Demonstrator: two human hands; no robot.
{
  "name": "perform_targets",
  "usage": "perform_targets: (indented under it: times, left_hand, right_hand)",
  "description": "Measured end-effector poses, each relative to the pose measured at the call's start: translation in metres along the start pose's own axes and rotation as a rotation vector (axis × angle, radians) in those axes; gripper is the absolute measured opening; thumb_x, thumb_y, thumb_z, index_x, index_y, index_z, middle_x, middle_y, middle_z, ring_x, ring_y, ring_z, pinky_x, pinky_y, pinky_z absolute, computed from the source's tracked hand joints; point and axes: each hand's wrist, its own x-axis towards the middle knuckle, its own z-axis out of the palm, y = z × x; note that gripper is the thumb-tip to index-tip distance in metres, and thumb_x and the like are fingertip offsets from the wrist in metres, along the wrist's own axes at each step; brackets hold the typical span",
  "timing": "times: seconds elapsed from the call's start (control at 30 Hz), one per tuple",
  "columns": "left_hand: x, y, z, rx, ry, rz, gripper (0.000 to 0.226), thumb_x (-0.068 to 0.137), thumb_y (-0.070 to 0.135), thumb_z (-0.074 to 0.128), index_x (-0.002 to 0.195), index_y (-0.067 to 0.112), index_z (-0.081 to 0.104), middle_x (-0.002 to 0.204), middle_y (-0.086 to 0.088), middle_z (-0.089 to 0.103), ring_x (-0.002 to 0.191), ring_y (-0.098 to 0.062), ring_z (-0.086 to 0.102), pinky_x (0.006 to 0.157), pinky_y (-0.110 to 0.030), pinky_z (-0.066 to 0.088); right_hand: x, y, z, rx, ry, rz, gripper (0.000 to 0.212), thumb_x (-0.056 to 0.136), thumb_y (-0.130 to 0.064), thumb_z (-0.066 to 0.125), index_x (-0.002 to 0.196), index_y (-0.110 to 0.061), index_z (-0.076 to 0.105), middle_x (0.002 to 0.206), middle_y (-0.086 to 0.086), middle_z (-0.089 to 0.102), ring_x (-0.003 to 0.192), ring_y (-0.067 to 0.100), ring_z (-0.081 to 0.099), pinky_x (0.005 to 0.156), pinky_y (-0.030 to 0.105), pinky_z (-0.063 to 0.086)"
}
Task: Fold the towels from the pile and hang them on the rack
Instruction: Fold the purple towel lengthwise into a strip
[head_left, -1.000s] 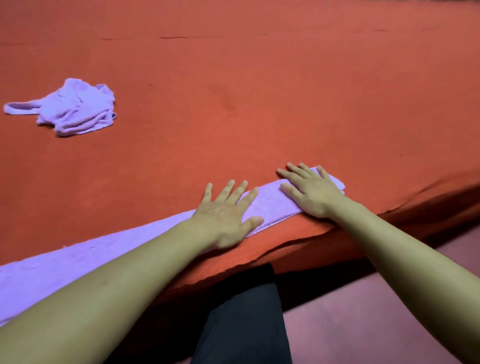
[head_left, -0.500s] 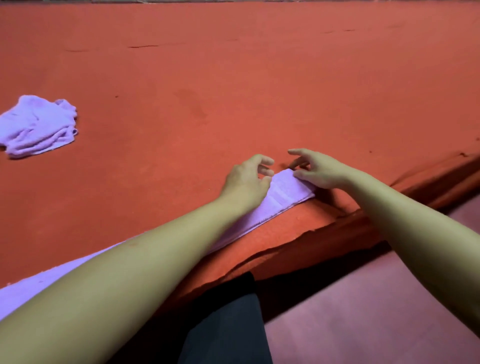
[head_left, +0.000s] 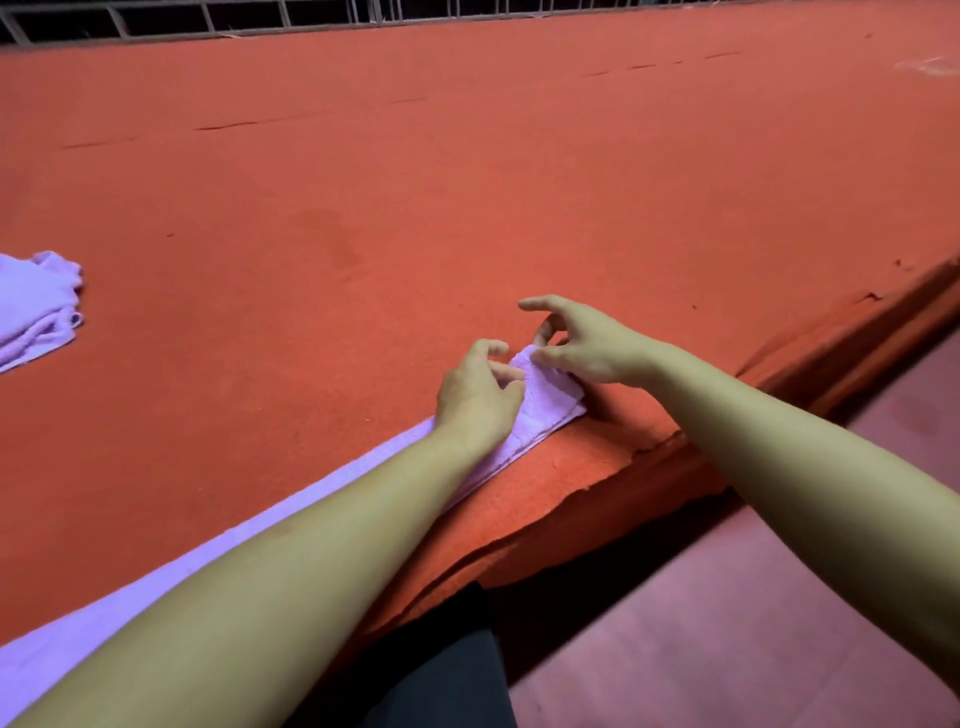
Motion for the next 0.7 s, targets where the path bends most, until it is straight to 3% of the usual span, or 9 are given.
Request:
perform_targets:
  times: [0.1, 0.2, 0.3, 0.37, 0.43, 0.5, 0.6, 0.7]
  left_hand:
    - [-0.007, 0.001, 0.002, -0.065, 0.017, 0.004, 0.047, 0.089, 0.021, 0.060, 0.134, 0.023, 0.048, 0.094, 0.018, 0.070, 0.100, -0.015, 0.065, 0.097, -0.037, 0.048]
    - [-0.015, 0.003, 0.002, -0.217, 0.022, -0.006, 0.052, 0.084, 0.042, 0.054, 0.133, 0.027, 0.047, 0.097, 0.014, 0.071, 0.095, -0.020, 0.069, 0.095, -0.044, 0.051]
    - [-0.017, 0.005, 0.002, -0.425, 0.050, -0.099, 0.059, 0.071, 0.066, 0.053, 0.120, 0.034, 0.050, 0.100, 0.007, 0.071, 0.091, -0.021, 0.071, 0.091, -0.049, 0.054]
    - [-0.019, 0.014, -0.002, -0.502, 0.088, -0.158, 0.063, 0.068, 0.072, 0.054, 0.116, 0.031, 0.052, 0.102, 0.004, 0.071, 0.094, -0.022, 0.070, 0.091, -0.050, 0.054]
    - [-0.026, 0.025, -0.009, -0.533, 0.118, -0.162, 0.063, 0.077, 0.067, 0.059, 0.121, 0.023, 0.053, 0.104, 0.001, 0.070, 0.095, -0.019, 0.069, 0.093, -0.048, 0.053]
    - [-0.034, 0.031, -0.015, -0.568, 0.118, -0.166, 0.064, 0.076, 0.058, 0.069, 0.124, 0.021, 0.051, 0.104, 0.004, 0.068, 0.097, -0.017, 0.068, 0.093, -0.046, 0.053]
    - [-0.041, 0.026, -0.022, -0.504, 0.101, -0.164, 0.060, 0.078, 0.020, 0.079, 0.129, 0.021, 0.048, 0.112, 0.007, 0.061, 0.105, -0.012, 0.063, 0.095, -0.039, 0.053]
    - [-0.046, 0.017, -0.034, -0.428, 0.099, -0.127, 0.061, 0.084, 0.002, 0.069, 0.137, 0.021, 0.045, 0.122, -0.001, 0.062, 0.102, -0.011, 0.061, 0.078, -0.018, 0.052]
  right_hand:
    - [-0.005, -0.005, 0.000, 0.177, -0.014, 0.064, 0.063, 0.089, -0.003, 0.063, 0.144, -0.022, 0.039, 0.088, -0.002, 0.061, 0.068, 0.016, 0.054, 0.053, 0.027, 0.043]
    - [-0.007, -0.009, -0.001, 0.473, -0.012, 0.187, 0.053, 0.093, -0.008, 0.059, 0.142, -0.022, 0.042, 0.091, 0.000, 0.060, 0.068, 0.016, 0.054, 0.055, 0.025, 0.041]
    - [-0.013, -0.017, -0.004, 0.851, -0.069, 0.309, 0.036, 0.098, -0.027, 0.050, 0.134, -0.022, 0.049, 0.094, 0.005, 0.061, 0.073, 0.023, 0.062, 0.059, 0.029, 0.052]
    - [-0.019, -0.022, -0.004, 1.014, -0.102, 0.326, 0.036, 0.097, -0.029, 0.044, 0.131, -0.019, 0.051, 0.100, 0.012, 0.061, 0.083, 0.032, 0.064, 0.069, 0.041, 0.059]
    - [-0.023, -0.026, -0.002, 1.089, -0.113, 0.313, 0.039, 0.096, -0.026, 0.041, 0.132, -0.015, 0.051, 0.110, 0.017, 0.060, 0.094, 0.037, 0.062, 0.078, 0.050, 0.058]
    - [-0.027, -0.034, 0.002, 1.129, -0.119, 0.290, 0.043, 0.095, -0.022, 0.039, 0.135, -0.013, 0.050, 0.116, 0.018, 0.060, 0.094, 0.038, 0.063, 0.077, 0.051, 0.058]
    - [-0.029, -0.045, 0.009, 1.100, -0.102, 0.236, 0.043, 0.095, -0.008, 0.037, 0.135, -0.013, 0.050, 0.114, 0.014, 0.065, 0.085, 0.031, 0.069, 0.068, 0.041, 0.059]
    - [-0.027, -0.048, 0.015, 0.734, -0.017, 0.116, 0.053, 0.091, 0.009, 0.043, 0.139, -0.014, 0.048, 0.109, 0.003, 0.068, 0.077, 0.014, 0.064, 0.059, 0.025, 0.049]
